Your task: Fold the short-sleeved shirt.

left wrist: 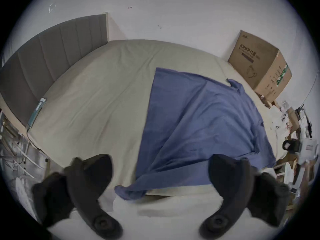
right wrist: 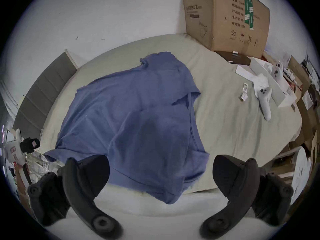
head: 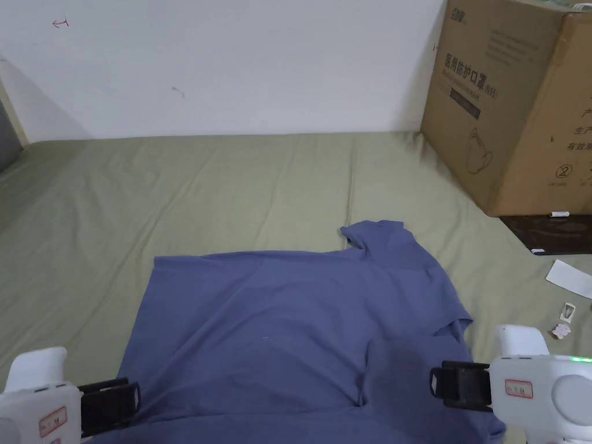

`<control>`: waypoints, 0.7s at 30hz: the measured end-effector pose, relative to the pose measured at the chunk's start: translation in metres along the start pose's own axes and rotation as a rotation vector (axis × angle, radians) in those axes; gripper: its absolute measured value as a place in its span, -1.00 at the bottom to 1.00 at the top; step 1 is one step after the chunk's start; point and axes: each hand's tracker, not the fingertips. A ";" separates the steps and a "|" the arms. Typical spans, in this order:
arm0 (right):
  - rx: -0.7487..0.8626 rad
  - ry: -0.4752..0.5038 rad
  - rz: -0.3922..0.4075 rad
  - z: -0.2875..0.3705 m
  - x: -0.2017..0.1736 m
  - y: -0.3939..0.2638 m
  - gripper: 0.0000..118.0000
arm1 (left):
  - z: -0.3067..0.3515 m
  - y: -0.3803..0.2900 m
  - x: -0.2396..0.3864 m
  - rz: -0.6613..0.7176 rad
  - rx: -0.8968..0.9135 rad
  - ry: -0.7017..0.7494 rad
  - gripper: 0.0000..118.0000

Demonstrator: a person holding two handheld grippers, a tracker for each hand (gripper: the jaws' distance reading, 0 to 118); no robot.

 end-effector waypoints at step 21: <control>0.043 -0.012 0.085 -0.132 -0.039 0.153 -1.00 | -0.216 0.182 0.024 0.020 -0.142 -0.005 -0.80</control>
